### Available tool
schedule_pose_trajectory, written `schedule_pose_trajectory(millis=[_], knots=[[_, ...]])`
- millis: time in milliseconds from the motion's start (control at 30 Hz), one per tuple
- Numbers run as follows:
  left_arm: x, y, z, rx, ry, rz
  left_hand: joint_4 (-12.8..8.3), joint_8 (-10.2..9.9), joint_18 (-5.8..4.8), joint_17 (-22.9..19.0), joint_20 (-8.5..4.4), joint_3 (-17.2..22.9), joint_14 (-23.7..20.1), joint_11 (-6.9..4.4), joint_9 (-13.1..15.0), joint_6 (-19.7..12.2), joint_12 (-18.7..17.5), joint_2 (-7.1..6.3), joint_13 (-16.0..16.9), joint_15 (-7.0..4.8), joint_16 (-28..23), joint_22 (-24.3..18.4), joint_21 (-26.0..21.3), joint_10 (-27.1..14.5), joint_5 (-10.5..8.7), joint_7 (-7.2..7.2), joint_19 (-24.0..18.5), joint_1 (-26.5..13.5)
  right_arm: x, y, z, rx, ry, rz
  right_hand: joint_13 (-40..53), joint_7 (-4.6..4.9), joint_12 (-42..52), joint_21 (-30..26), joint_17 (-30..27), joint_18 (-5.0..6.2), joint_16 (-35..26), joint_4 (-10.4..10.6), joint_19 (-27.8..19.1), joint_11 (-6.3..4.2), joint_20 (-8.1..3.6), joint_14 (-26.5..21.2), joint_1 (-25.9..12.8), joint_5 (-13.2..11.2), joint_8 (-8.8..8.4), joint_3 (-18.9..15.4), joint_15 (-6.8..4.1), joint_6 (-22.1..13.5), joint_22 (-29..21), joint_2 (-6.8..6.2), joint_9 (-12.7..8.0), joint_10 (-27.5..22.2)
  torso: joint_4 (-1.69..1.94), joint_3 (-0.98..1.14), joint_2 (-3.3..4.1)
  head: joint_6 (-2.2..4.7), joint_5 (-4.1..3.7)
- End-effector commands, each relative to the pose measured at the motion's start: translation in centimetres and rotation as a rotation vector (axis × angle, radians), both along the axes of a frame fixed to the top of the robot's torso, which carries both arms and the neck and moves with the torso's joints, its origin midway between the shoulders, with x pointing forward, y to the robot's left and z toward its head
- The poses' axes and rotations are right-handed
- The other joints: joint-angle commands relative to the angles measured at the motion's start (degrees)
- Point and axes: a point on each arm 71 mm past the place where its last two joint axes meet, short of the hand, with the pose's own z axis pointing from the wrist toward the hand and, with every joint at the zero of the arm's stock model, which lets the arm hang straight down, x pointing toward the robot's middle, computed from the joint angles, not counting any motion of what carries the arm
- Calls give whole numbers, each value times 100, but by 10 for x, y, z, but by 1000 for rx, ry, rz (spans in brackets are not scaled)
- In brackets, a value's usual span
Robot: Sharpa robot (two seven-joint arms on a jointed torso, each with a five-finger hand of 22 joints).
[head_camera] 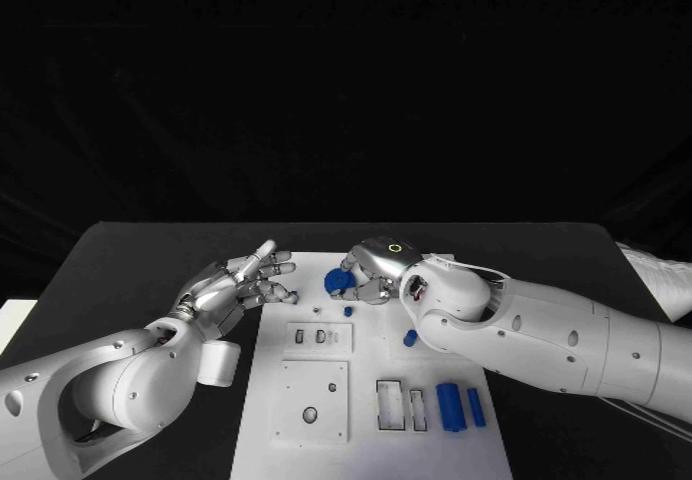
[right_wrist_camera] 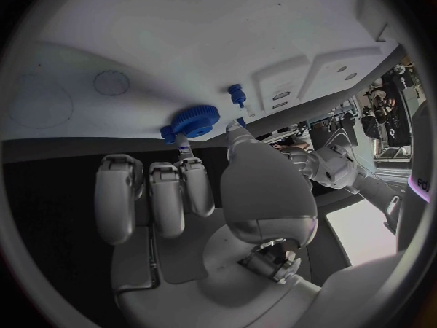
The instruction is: Assemble the parts on the task board
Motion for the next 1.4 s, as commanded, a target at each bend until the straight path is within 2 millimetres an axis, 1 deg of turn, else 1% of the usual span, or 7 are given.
schedule_pose_trajectory(millis=[33, 333, 567, 800, 1100, 1267, 1400], knots=[[-1, -2, 1, -12, -5, -17, -52, -14, 13, 11, 13, 9, -28, 12, -4, -25, -9, 12, -9, 4, 0, 6, 33, -40, -8, 6, -36, 67, 2, -2, -5, -28, 54, -15, 986, -2, 42, 27, 1204, -102, 38, -1, 46, 43, 27, 543, -144, 87, -24, -94, 44, 34, 10, 71, -4, 234, -1, 2, -2, 3, -10], [-1, -2, 2, -12, -4, -18, -58, -14, 14, 15, 14, 14, -29, 13, -5, -27, -9, 20, -10, 5, -1, 7, 35, -43, -7, 6, -38, 76, 2, -5, 1, 36, -4, -25, 1011, 7, 68, 41, 1234, -106, 51, -14, 52, 50, 35, 549, -172, 350, -21, -229, 55, 8, 33, 264, -10, 248, -5, 7, -1, 7, -9], [-1, -1, 1, -11, -4, -16, -61, -15, 14, 17, 14, 17, -29, 13, -5, -28, -9, 24, -10, 5, -1, 7, 36, -45, -6, 7, -39, 81, -8, -10, 15, 204, -128, 47, 1001, -2, 42, 43, 1237, -105, 52, -43, 51, 42, 31, 549, 36, 558, -16, -289, 46, 53, 32, 301, -3, 239, -5, 10, -5, 28, -24], [0, 1, 1, -9, -5, -11, -69, -15, 14, 21, 14, 22, -30, 14, -5, -30, -9, 32, -11, 5, -2, 8, 39, -48, -5, 6, -41, 92, -17, -58, 28, 446, -47, 120, 923, 10, -104, -12, 1136, -89, -2, -335, 5, 52, 36, 525, 836, 506, -28, -231, 50, 2, -55, 303, -16, 168, -65, 21, -37, 71, -30], [2, 1, 0, -10, -4, -14, -100, -7, 12, 32, 19, 31, -67, 11, -1, -18, -1, 47, -8, 10, -30, 6, 36, -39, -7, -1, -74, 123, -14, -146, 21, 508, 153, 15, 856, 1, -238, -59, 1084, -76, -36, -1130, -37, 27, 27, 512, 1862, 292, -10, -2, 38, 90, -124, 121, -2, 88, -191, 90, -107, 94, -90], [5, 0, -1, -11, -3, -15, -121, -2, 10, 36, 26, 32, -124, 12, 3, -4, 6, 60, -5, 18, -80, -3, 21, -23, -8, -1, -123, 134, -14, -184, 18, 501, 181, -48, 844, 7, -263, -57, 1100, -77, -29, -1256, -36, 29, 27, 516, 1976, 314, -21, 39, 40, 85, -118, 76, -8, 75, -245, 148, -138, 97, -99], [6, -1, -2, -11, -2, -16, -124, -2, 10, 36, 28, 32, -132, 13, 3, -2, 6, 62, -4, 19, -88, -5, 18, -22, -8, -1, -131, 137, -14, -200, 16, 493, 193, -82, 838, 15, -273, -54, 1115, -79, -23, -1277, -34, 38, 31, 519, 1952, 262, -33, 26, 46, 45, -111, 48, -18, 71, -266, 172, -153, 96, -103]])
